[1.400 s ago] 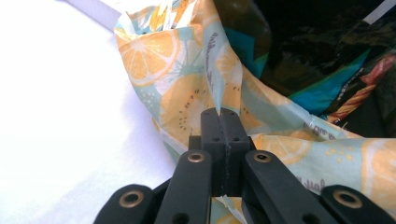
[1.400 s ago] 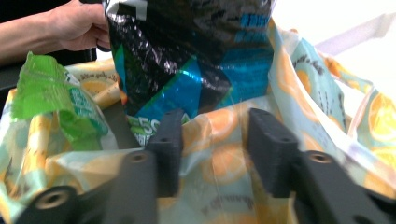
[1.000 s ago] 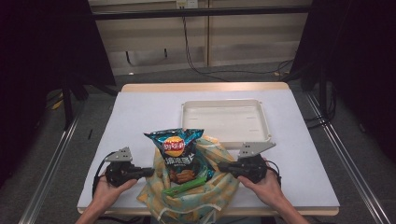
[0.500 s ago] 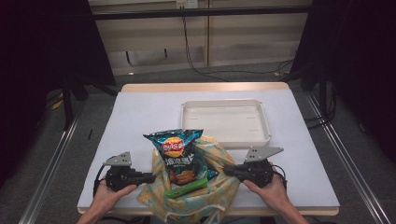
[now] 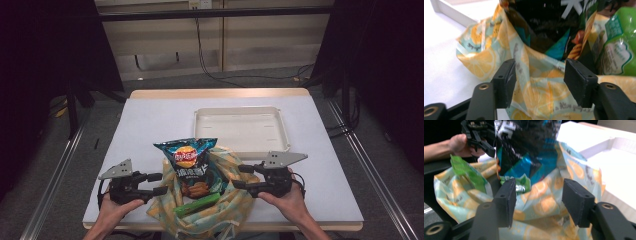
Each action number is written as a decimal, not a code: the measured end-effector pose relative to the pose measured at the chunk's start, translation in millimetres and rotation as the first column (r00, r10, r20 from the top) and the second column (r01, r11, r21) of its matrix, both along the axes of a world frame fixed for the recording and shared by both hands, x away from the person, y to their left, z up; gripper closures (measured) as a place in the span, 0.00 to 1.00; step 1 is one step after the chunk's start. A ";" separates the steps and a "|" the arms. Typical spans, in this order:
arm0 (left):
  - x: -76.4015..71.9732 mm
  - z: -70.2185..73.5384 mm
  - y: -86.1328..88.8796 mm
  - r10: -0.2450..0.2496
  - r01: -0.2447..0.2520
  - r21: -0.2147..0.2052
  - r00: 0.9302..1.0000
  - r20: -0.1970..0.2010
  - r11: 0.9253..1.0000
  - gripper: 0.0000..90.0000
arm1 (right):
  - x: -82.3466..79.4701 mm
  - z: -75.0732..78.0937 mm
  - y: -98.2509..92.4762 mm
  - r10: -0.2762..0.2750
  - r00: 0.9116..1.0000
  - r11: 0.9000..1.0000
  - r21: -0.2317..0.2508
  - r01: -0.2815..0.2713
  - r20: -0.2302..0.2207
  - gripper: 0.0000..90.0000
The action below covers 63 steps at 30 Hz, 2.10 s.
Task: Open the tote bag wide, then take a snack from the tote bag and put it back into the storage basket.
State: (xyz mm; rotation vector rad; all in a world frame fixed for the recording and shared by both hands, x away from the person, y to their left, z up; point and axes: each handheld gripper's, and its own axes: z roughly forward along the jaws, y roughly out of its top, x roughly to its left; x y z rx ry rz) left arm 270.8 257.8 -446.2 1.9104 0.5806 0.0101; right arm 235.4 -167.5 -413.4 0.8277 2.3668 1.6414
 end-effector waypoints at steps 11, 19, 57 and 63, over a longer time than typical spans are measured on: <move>-0.2 2.0 -1.4 0.063 -0.062 -0.011 0.998 0.031 0.998 0.21 | 13.2 17.3 14.6 0.032 0.999 0.999 0.040 -0.032 0.002 0.33; -3.6 5.1 -3.7 0.066 -0.065 -0.018 0.996 0.052 0.998 0.17 | 29.6 29.6 28.7 0.066 0.998 0.996 0.059 -0.066 0.000 0.28; -1.1 4.2 1.5 0.092 -0.091 -0.013 0.994 0.058 0.996 0.17 | 82.9 46.4 95.1 0.110 0.986 0.992 0.072 -0.101 -0.126 0.46; -1.1 3.8 1.1 0.098 -0.097 -0.011 0.994 0.056 0.995 0.17 | 76.4 49.8 91.0 0.087 0.986 0.995 0.065 -0.078 -0.141 0.58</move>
